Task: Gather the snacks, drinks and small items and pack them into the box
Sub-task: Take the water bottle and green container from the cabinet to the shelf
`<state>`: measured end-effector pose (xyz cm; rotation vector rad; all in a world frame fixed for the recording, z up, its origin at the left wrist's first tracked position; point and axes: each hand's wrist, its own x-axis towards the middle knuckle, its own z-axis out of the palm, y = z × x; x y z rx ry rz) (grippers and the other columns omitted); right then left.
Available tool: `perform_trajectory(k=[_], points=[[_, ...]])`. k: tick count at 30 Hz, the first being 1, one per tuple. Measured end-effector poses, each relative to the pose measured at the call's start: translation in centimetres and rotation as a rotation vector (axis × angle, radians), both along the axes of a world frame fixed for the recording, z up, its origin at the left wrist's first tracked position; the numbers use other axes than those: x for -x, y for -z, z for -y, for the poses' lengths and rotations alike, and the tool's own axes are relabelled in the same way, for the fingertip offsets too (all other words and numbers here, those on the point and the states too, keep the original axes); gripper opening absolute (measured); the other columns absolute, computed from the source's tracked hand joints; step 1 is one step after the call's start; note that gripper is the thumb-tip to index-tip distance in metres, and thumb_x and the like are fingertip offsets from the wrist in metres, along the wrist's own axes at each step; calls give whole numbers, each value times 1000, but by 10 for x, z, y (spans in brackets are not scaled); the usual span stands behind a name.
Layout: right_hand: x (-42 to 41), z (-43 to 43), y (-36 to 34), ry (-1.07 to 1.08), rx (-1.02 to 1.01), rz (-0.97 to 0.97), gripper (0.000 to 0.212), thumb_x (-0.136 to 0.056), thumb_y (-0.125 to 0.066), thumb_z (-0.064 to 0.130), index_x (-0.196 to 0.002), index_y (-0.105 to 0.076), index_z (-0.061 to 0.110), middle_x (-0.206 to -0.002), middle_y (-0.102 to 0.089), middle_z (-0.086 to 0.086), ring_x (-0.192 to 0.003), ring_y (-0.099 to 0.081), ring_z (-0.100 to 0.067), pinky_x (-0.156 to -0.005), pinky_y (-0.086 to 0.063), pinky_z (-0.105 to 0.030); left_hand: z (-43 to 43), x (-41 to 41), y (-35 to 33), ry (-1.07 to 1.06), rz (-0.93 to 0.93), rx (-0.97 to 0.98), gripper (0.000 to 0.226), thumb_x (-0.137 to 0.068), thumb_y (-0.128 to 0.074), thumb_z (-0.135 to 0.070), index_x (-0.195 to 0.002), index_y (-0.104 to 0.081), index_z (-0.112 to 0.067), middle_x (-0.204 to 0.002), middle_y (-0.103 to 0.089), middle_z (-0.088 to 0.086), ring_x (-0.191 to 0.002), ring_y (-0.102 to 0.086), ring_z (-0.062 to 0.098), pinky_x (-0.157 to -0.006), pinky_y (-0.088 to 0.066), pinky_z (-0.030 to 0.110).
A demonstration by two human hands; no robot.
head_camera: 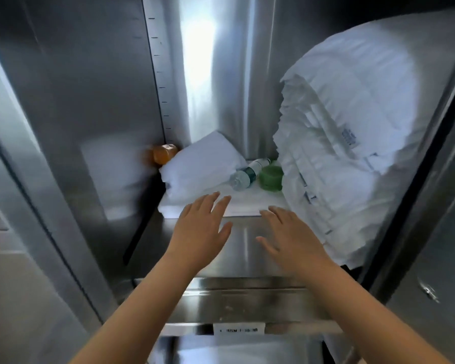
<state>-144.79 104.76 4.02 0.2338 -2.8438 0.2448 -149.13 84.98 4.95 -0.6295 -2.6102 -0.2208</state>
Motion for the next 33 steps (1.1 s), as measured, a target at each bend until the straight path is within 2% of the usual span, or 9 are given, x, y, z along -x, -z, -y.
perform_trajectory(k=[5, 11, 17, 21, 24, 26, 28, 29, 33], points=[[86, -12, 8, 60, -8, 7, 61, -96, -43, 42, -148, -22, 18, -154, -21, -4, -140, -20, -19, -111, -22, -30, -41, 98, 13, 44, 17, -37, 55, -95, -39, -44, -145, -26, -25, -149, -33, 2, -133, -32, 21, -106, -27, 35], [184, -28, 21, 181, 5, 65, 67, -98, -40, 39, -150, -11, 9, -158, -4, -11, -145, -3, -21, -115, -9, -30, -89, 208, 31, 107, -6, 14, 51, -94, -43, -32, -141, -31, -18, -146, -36, 5, -134, -30, 22, -108, -24, 33], [237, -34, 42, 186, -153, 26, 64, -99, -33, 22, -147, 2, -3, -156, 4, -22, -145, 5, -33, -113, 12, -33, -109, 256, 56, 158, 113, -37, 58, -87, -51, -19, -142, -34, -16, -148, -33, 6, -136, -27, 23, -108, -26, 35], [252, -38, 53, 276, -202, 68, 63, -101, -29, 22, -148, 7, 2, -158, 2, -17, -145, 3, -30, -117, 4, -39, -108, 264, 63, 188, 122, -101, 60, -83, -60, -18, -140, -40, -15, -145, -37, 10, -134, -32, 28, -107, -31, 38], [255, -34, 59, 308, -169, 33, 58, -100, -28, 14, -148, 1, 1, -157, -7, -17, -145, -5, -31, -116, 0, -41, -109, 262, 64, 179, 118, -95, 60, -85, -57, -16, -142, -37, -14, -147, -34, 12, -135, -29, 30, -109, -27, 39], [251, -30, 59, 303, -143, -18, 57, -95, -41, 7, -146, -18, -3, -151, -25, -22, -141, -21, -36, -115, -13, -45, -107, 257, 64, 165, 104, -53, 59, -89, -51, -18, -144, -32, -16, -150, -29, 10, -136, -25, 27, -112, -22, 37], [246, -30, 58, 307, -141, -91, 57, -79, -64, 0, -132, -46, -7, -133, -51, -25, -125, -47, -39, -104, -37, -48, -102, 250, 64, 152, 94, -34, 58, -91, -46, -19, -146, -27, -18, -152, -23, 9, -137, -23, 24, -112, -19, 34], [243, -31, 59, 304, -130, -126, 56, -74, -69, -3, -127, -51, -7, -128, -56, -24, -120, -52, -40, -99, -41, -49, -99, 245, 63, 141, 96, -31, 57, -92, -44, -19, -146, -27, -18, -153, -22, 8, -137, -23, 23, -112, -20, 34], [232, -31, 56, 217, -82, -78, 58, -87, -51, -2, -141, -30, -7, -145, -36, -25, -135, -34, -40, -112, -24, -46, -84, 218, 59, 105, 119, -37, 56, -90, -47, -15, -144, -33, -15, -150, -28, 12, -132, -31, 29, -107, -29, 38]])
